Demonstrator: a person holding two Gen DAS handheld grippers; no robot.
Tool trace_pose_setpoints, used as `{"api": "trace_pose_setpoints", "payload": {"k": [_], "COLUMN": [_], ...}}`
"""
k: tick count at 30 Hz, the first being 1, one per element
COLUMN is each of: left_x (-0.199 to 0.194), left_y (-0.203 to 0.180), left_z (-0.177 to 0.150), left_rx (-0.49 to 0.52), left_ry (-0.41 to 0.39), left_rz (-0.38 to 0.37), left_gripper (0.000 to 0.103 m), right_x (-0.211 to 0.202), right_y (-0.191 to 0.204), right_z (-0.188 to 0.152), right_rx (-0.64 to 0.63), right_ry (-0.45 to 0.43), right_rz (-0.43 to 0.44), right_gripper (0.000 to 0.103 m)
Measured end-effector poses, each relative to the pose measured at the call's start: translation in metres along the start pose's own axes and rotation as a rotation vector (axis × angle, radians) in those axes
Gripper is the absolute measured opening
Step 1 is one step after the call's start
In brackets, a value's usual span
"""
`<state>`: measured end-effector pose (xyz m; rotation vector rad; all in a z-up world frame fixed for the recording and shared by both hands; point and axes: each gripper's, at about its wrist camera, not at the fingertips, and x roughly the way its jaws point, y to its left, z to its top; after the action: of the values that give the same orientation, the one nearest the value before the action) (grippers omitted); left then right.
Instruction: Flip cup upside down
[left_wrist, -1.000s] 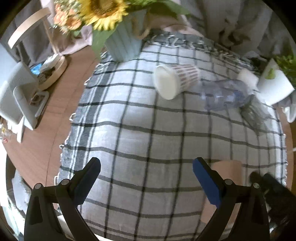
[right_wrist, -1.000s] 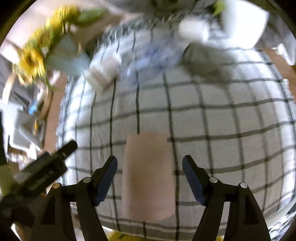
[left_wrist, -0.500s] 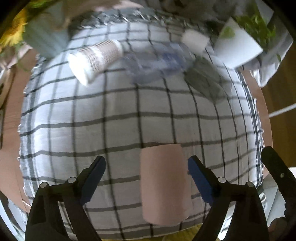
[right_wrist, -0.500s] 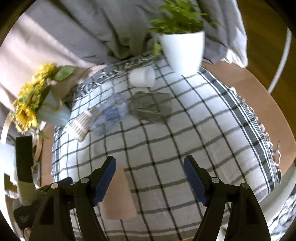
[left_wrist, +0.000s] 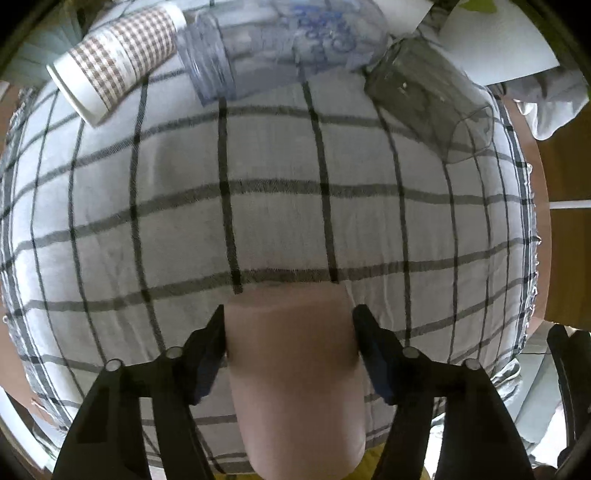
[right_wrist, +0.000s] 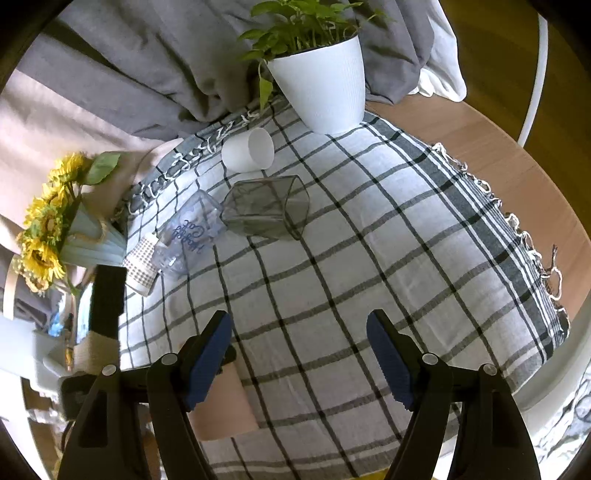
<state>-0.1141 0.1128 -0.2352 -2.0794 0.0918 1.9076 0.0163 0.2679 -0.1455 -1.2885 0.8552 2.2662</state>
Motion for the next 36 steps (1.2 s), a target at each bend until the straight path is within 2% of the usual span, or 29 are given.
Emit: {"api": "trace_pose_setpoints", "payload": {"k": [5,11,18,30,36], "left_x": [-0.007,-0.042,-0.064,-0.065,-0.058], "left_y": [0.001,0.001,0.013,0.004,-0.006], "left_z": [-0.003,-0.013,-0.005,0.003,0.008], "left_rx": [-0.014,0.003,0.065,0.121,0.141], "left_ry": [-0.032,-0.148,-0.254,-0.302,-0.295], "left_rz": [-0.019,-0.022,0.011,0.054,0.057], "left_gripper": [0.064,0.064,0.064,0.063,0.063], "right_x": [0.001,-0.002,-0.006,-0.008,-0.010], "right_y": [0.000,0.001,0.005,0.003,0.001], "right_z": [0.001,0.004,0.006,0.006,0.005], "right_rx": [-0.009,-0.012,-0.026,-0.028,-0.031], "right_ry": [-0.001,-0.013,-0.025,-0.037,-0.041], "right_rz": [-0.003,0.011,0.022,0.004,-0.004], "right_gripper": [0.075,0.076,0.075,0.076,0.075]}}
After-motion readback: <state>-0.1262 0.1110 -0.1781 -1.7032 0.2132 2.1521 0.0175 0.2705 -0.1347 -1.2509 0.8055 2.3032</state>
